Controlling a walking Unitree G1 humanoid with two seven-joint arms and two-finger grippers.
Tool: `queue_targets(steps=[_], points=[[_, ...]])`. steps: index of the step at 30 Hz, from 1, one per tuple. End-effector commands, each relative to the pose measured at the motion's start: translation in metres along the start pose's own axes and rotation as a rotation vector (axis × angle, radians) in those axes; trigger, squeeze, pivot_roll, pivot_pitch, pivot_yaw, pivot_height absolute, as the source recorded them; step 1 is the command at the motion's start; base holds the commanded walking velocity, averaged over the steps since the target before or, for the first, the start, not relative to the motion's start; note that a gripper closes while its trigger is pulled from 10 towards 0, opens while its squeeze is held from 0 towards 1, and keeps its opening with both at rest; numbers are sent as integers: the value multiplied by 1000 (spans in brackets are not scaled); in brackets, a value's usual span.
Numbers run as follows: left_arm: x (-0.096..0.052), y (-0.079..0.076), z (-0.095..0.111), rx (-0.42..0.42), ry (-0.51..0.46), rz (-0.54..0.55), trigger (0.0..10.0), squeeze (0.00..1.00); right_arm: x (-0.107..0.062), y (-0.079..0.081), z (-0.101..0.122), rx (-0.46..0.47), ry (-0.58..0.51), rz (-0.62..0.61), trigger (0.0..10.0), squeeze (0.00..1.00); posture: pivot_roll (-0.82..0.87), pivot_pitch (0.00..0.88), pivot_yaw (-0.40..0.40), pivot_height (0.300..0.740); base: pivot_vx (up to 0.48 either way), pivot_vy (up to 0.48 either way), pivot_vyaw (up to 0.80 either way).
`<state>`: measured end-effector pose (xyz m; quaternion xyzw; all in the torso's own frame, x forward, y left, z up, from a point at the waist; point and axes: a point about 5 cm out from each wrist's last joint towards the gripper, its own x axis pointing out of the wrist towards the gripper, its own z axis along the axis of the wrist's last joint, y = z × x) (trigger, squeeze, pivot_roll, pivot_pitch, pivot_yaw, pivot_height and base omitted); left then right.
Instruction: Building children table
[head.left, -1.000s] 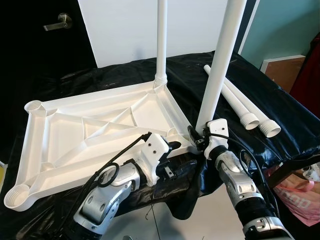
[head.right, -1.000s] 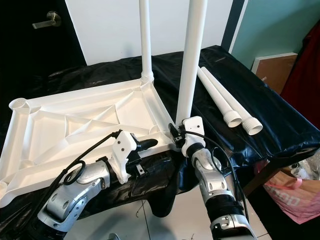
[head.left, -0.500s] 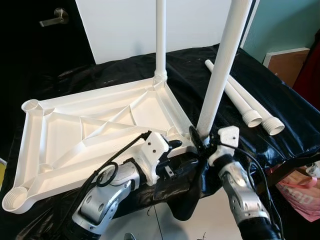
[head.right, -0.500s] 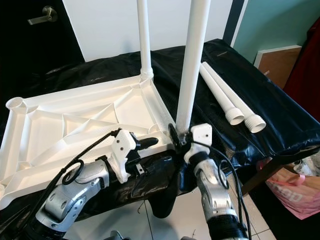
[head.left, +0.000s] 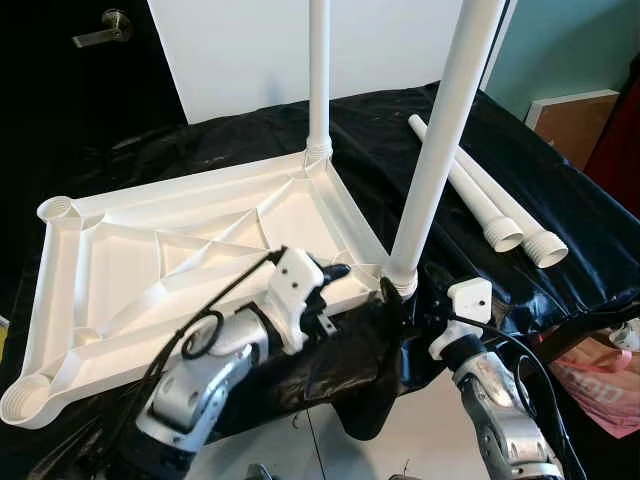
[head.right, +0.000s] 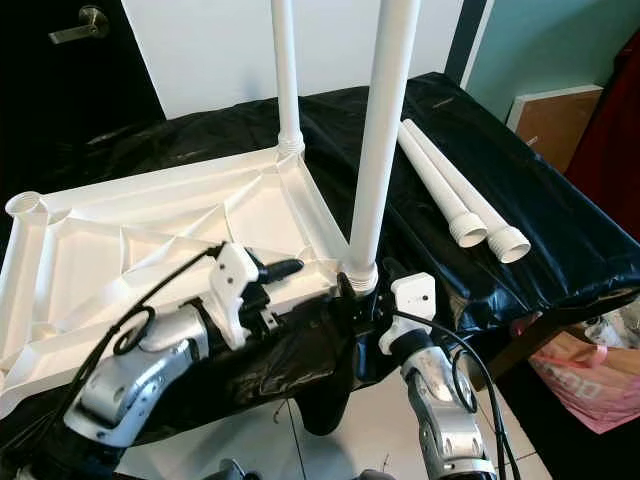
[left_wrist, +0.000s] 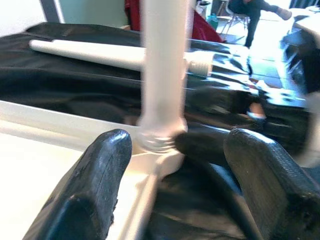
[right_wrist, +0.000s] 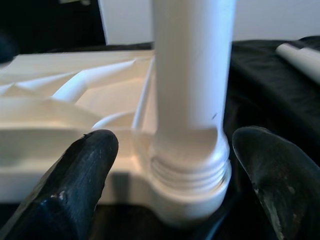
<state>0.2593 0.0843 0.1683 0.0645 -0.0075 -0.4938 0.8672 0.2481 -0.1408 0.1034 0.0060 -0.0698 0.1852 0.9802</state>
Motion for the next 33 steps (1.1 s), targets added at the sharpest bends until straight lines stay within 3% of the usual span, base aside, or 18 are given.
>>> queue_targets(steps=[1,3,4,6,7,8,12,13,14,19,27,30,31,33], points=[[-2,11,-1,37,18,50,10000,0,-4,1,-3,5,26,26,10000,1000,-74,55,-9,740,0,0,0],[-2,15,-2,53,28,72,10000,0,-5,2,-3,4,33,35,10000,1000,-74,54,-9,740,0,0,0],[-3,25,-3,72,51,120,10000,0,-5,4,-5,8,47,56,10000,1000,-75,54,-10,740,0,0,0],[-3,25,-3,72,51,120,10000,0,-5,4,-5,8,47,56,10000,1000,-75,54,-10,740,0,0,0],[-6,41,-5,97,88,193,10000,0,-5,10,-7,27,65,104,10000,925,-75,50,-9,740,0,0,0],[-9,54,-6,122,126,253,10000,0,-5,16,-8,50,83,156,10000,0,-74,48,-9,740,0,0,0],[-11,63,-7,139,150,291,10000,0,-5,20,-9,66,94,192,10000,0,-74,48,-9,740,0,0,0],[-18,75,-14,143,215,350,10000,0,-3,28,-9,96,118,279,10000,0,-73,43,-3,740,0,0,0],[-21,78,-18,141,242,361,10000,0,-1,29,-9,103,125,295,10000,0,-72,42,0,740,0,0,0],[-24,80,-23,140,278,367,10000,0,2,27,-9,106,131,304,10000,0,-71,42,4,740,0,0,0],[-42,94,-37,226,397,476,10000,0,17,8,-9,84,128,269,10000,0,-64,44,17,740,0,0,0],[-48,97,-38,218,398,481,10000,0,21,-3,-7,69,119,226,10000,0,-59,45,16,740,0,0,0],[-51,98,-37,172,375,480,10000,0,24,-14,-5,80,118,179,10000,0,-58,44,16,740,0,0,0],[-52,98,-36,148,362,474,10000,0,24,-18,-4,76,119,165,10000,0,-58,44,16,740,0,0,0]])
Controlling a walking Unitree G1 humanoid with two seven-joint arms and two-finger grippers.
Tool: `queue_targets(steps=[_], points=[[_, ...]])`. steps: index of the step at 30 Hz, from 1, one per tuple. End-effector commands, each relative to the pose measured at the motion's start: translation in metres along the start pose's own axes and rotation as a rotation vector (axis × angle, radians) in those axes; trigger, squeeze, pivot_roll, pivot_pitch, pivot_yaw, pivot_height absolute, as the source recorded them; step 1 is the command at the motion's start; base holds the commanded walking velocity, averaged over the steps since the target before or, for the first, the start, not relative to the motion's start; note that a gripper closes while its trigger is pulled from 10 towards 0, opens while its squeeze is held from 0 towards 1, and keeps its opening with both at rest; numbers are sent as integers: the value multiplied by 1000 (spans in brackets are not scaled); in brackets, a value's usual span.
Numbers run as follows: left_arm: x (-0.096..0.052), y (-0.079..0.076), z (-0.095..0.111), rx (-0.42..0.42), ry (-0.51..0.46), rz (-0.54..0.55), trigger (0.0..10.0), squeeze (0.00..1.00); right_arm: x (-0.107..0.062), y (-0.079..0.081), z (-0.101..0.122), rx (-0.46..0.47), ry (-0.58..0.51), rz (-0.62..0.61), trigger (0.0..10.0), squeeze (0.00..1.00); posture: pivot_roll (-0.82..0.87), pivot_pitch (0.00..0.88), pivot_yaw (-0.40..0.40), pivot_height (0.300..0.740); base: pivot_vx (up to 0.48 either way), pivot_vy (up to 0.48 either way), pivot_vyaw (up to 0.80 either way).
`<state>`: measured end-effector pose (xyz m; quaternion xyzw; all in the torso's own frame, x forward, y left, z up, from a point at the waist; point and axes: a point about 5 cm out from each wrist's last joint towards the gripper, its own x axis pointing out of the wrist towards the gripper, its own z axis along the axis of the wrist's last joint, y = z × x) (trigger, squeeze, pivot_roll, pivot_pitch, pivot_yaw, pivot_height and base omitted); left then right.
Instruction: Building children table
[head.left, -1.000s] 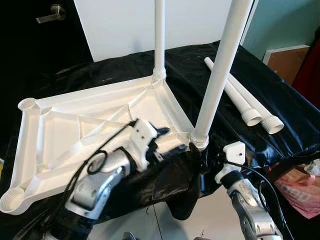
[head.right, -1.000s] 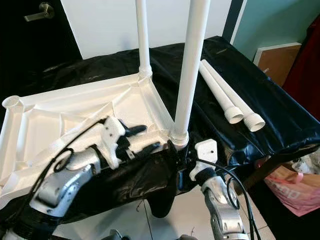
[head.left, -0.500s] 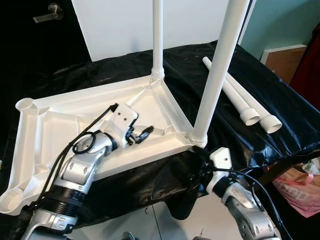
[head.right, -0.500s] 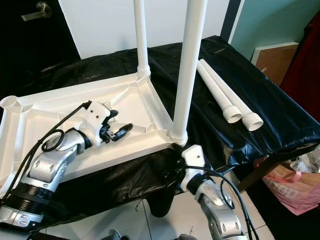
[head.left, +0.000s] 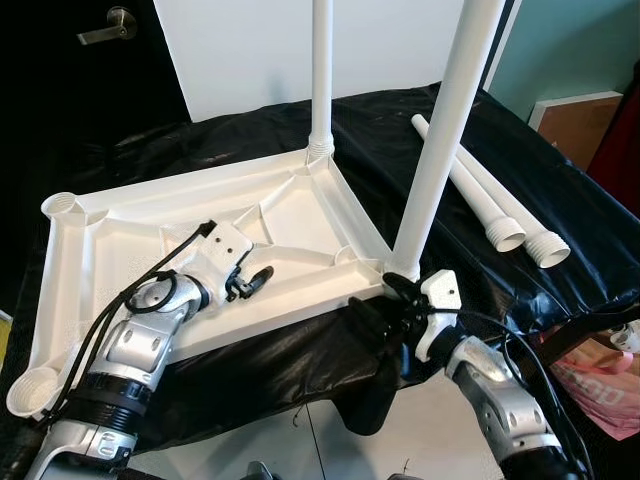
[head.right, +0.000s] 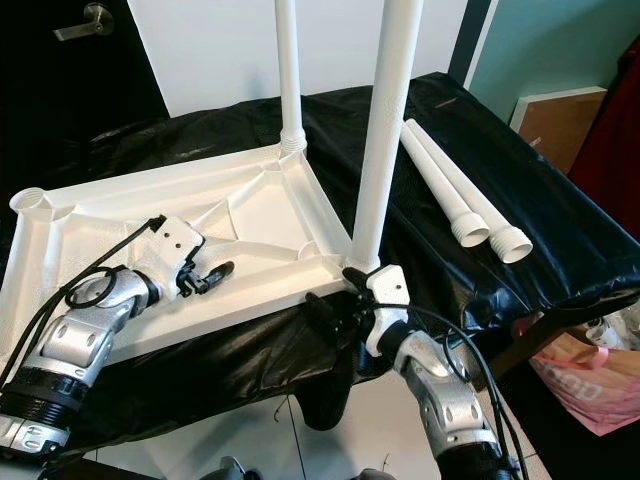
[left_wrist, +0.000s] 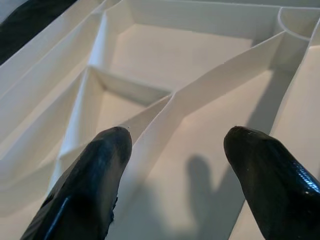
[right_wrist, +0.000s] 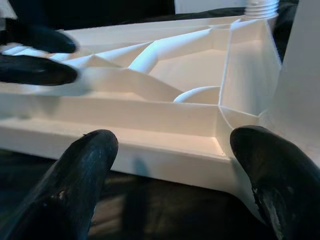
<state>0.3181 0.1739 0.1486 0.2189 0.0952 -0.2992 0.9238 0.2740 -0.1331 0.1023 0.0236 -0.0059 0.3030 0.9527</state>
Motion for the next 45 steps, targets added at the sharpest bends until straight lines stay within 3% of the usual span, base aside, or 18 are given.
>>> queue_targets(steps=[1,6,8,11,19,21,24,28,36,37,38,39,45], points=[[-5,6,-5,-49,8,70,10000,0,-6,-16,2,2,1,-79,10000,0,-57,43,17,740,0,0,0],[-12,-6,0,-75,-49,-68,10000,0,-3,-6,-2,2,13,-27,10000,0,-51,43,15,740,0,0,0],[-16,-18,0,-76,-69,-166,10000,0,-1,6,-5,4,15,10,10000,0,-50,43,17,740,0,0,0],[-16,-24,-3,-96,-58,-195,10000,0,-1,14,-6,11,9,27,10000,0,-51,43,19,740,0,0,0],[-9,-24,-12,-77,-20,-186,10000,0,-2,22,-5,25,-1,45,10000,0,-62,45,29,740,0,0,0],[-1,-14,-22,-123,56,-113,10000,0,-1,22,-3,24,-8,30,10000,0,-74,40,42,740,0,0,0],[0,-13,-23,-128,71,-108,10000,0,-1,22,-3,24,-9,29,10000,0,-77,39,44,740,0,0,0],[4,-10,-33,-132,168,-83,10000,0,0,24,-3,23,-13,25,10000,0,-82,33,54,740,0,0,0],[6,-7,-37,-160,215,-83,10000,0,1,26,-4,26,-13,16,10000,0,-84,28,60,740,0,0,0],[6,-6,-37,-160,216,-73,5765,0,1,26,-5,27,-13,16,10000,0,-82,27,62,740,0,0,0],[6,-4,-36,-157,218,-60,3608,0,1,26,-5,27,-13,16,10000,0,-82,27,63,740,0,0,0],[7,-3,-36,-154,219,-48,0,0,2,27,-5,28,-13,15,10000,0,-82,27,63,740,0,0,0],[9,-1,-34,-153,223,-3,0,0,4,29,-6,31,-14,16,10000,0,-77,26,62,740,0,0,0]])
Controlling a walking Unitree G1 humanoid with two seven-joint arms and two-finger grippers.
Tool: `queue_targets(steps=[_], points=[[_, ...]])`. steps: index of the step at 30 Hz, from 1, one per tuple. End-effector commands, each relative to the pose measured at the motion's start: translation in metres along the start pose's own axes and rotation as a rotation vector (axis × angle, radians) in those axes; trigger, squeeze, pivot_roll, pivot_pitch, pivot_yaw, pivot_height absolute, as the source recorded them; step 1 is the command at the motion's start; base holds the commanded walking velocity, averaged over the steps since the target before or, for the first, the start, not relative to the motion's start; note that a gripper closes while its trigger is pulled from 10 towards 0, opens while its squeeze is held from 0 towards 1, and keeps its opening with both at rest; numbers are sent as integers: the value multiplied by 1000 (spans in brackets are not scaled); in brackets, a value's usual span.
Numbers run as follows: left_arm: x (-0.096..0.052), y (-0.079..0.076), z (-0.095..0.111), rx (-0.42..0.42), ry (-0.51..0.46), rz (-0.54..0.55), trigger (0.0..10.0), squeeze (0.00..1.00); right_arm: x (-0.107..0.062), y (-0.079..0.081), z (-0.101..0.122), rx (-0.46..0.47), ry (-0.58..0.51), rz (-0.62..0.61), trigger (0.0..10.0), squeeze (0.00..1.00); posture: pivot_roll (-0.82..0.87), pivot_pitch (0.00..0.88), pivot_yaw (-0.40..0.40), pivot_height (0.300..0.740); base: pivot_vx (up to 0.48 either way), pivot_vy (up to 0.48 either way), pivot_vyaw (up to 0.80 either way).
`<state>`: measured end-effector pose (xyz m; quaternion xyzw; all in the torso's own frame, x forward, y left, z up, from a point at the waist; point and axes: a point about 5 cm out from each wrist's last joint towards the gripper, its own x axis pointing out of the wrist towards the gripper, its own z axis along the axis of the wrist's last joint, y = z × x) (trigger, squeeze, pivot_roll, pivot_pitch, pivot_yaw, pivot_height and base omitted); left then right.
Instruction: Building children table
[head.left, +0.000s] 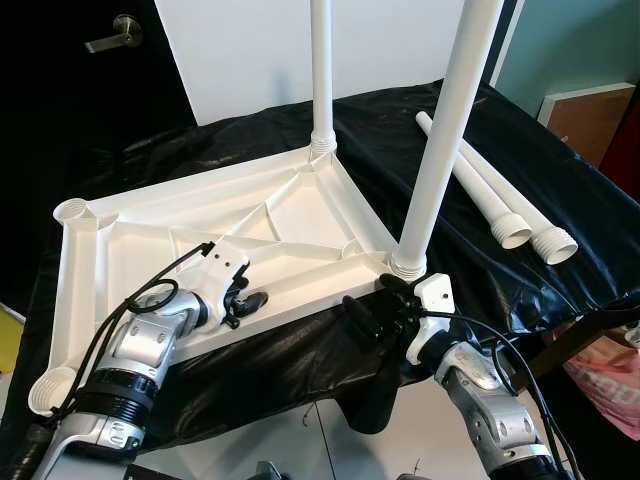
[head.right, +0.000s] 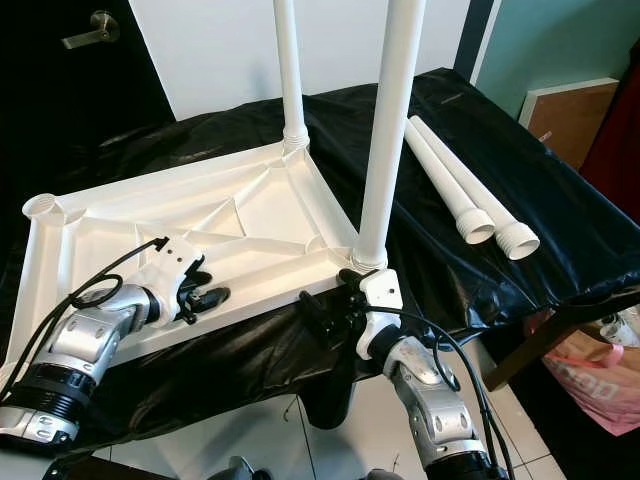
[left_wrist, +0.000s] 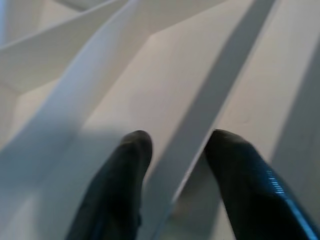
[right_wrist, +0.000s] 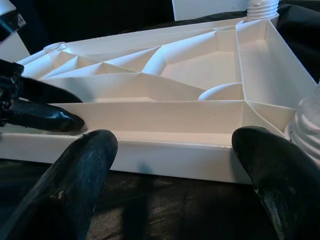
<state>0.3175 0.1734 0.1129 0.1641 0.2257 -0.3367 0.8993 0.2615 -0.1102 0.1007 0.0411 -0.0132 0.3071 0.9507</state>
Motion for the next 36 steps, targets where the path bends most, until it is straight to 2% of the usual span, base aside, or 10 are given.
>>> queue_targets(steps=[1,17,18,19,20,25,26,33,34,36], points=[[-3,12,-1,-7,13,151,0,0,1,3,-3,2,11,7,10000,0,-77,26,62,740,0,0,0],[16,-14,26,-30,-95,172,0,0,5,2,0,5,-7,-36,10000,0,-76,42,58,740,0,0,0],[20,-21,33,-36,-120,147,1412,0,7,2,0,3,-9,-44,10000,0,-77,44,58,740,0,0,0],[23,-27,38,-41,-139,128,1412,0,8,2,0,1,-10,-50,10000,0,-77,44,58,740,0,0,0],[26,-32,45,-45,-170,106,10000,0,9,2,1,0,-12,-58,10000,0,-81,45,59,740,0,0,0],[26,-37,57,-56,-231,59,10000,0,12,0,2,-6,-22,-96,10000,0,-83,45,57,740,0,0,0],[23,-35,59,-67,-254,53,10000,1000,12,-1,3,-9,-24,-108,10000,0,-85,46,58,740,0,0,0],[7,-20,72,-80,-369,61,10000,1000,11,-9,5,-22,-45,-181,10000,0,-84,44,54,740,0,0,0],[1,-16,75,-79,-404,65,10000,412,11,-12,7,-27,-55,-204,10000,0,-83,43,52,740,0,0,0],[-2,-13,77,-78,-426,67,10000,412,11,-14,7,-29,-62,-220,10000,0,-83,43,52,740,0,0,0]])
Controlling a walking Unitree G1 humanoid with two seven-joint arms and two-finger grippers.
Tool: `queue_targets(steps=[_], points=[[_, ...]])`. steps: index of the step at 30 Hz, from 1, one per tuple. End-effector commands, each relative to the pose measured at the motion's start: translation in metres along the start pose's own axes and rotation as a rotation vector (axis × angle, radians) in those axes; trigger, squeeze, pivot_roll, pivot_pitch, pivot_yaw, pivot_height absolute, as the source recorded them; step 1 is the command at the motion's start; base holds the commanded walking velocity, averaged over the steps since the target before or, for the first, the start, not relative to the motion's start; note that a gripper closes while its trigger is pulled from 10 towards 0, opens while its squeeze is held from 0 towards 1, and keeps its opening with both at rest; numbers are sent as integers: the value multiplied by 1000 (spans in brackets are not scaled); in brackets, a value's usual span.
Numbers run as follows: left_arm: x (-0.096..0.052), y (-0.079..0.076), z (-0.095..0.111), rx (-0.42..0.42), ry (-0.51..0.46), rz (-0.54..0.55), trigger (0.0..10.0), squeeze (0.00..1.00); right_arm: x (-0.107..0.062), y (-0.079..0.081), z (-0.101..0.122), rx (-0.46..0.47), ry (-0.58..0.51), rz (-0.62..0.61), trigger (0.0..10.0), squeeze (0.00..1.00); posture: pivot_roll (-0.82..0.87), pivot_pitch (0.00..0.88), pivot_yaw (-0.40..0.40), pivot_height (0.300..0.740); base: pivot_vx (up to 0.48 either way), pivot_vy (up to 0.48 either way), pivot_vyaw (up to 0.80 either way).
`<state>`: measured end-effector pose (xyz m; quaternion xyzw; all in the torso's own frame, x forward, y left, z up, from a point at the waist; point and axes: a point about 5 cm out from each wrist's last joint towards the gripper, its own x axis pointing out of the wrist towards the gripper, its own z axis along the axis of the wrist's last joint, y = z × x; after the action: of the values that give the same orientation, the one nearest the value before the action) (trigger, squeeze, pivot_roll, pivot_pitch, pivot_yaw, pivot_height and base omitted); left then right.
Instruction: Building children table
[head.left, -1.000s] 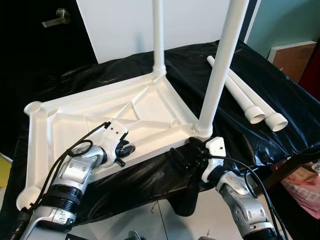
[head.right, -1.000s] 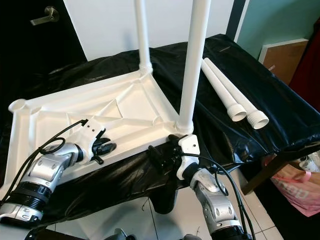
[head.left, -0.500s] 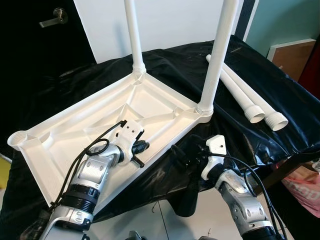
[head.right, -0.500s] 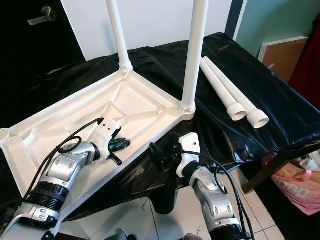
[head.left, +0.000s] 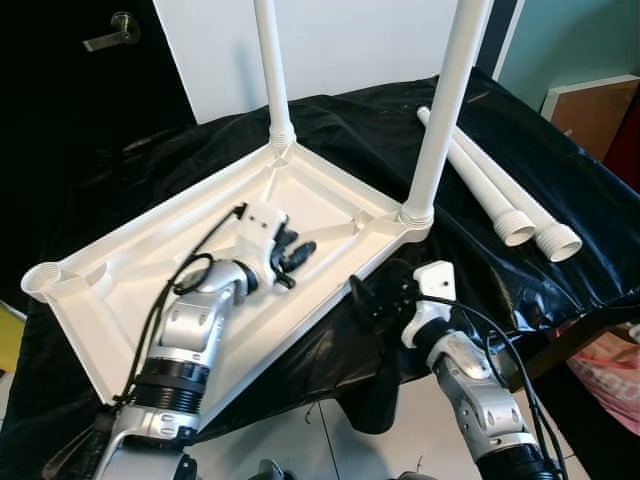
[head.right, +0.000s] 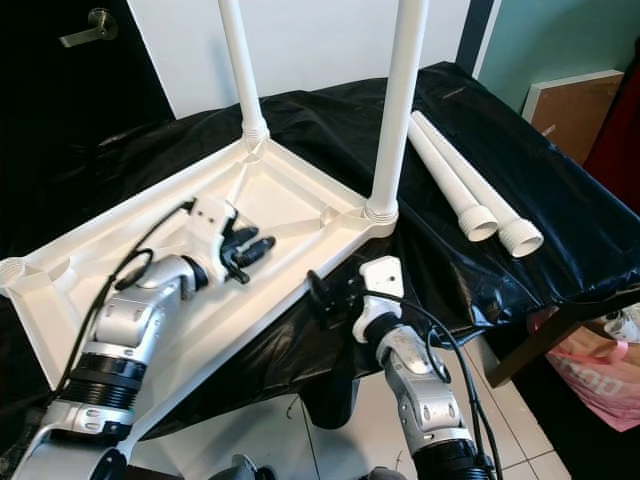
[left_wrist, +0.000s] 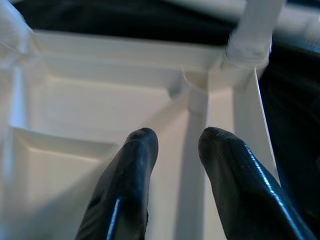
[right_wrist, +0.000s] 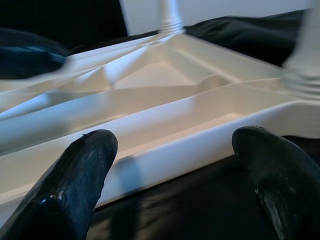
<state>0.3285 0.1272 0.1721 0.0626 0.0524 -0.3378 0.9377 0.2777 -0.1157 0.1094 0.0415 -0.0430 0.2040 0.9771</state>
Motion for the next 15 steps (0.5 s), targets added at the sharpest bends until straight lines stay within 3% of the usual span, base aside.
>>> queue_targets(steps=[1,5,7,9,14,15], points=[[-6,8,7,22,-30,41,10000,0,0,-2,0,-16,-7,-32,10000,0,-82,43,49,740,0,0,0],[-29,33,1,107,48,111,10000,0,-1,-13,2,-40,-29,-162,10000,0,-79,41,44,740,0,0,0],[-29,33,1,107,48,111,10000,0,-1,-13,2,-40,-29,-162,10000,0,-79,41,44,740,0,0,0],[-45,44,-6,151,106,127,10000,0,-3,-19,1,-70,-20,-224,10000,0,-74,46,38,740,0,0,0],[-50,48,-9,176,133,138,10000,0,-3,-20,0,-77,-19,-239,10000,0,-72,46,36,740,0,0,0],[-57,53,-14,205,174,153,10000,0,-4,-22,-1,-74,-11,-253,10000,0,-66,46,34,740,0,0,0]])
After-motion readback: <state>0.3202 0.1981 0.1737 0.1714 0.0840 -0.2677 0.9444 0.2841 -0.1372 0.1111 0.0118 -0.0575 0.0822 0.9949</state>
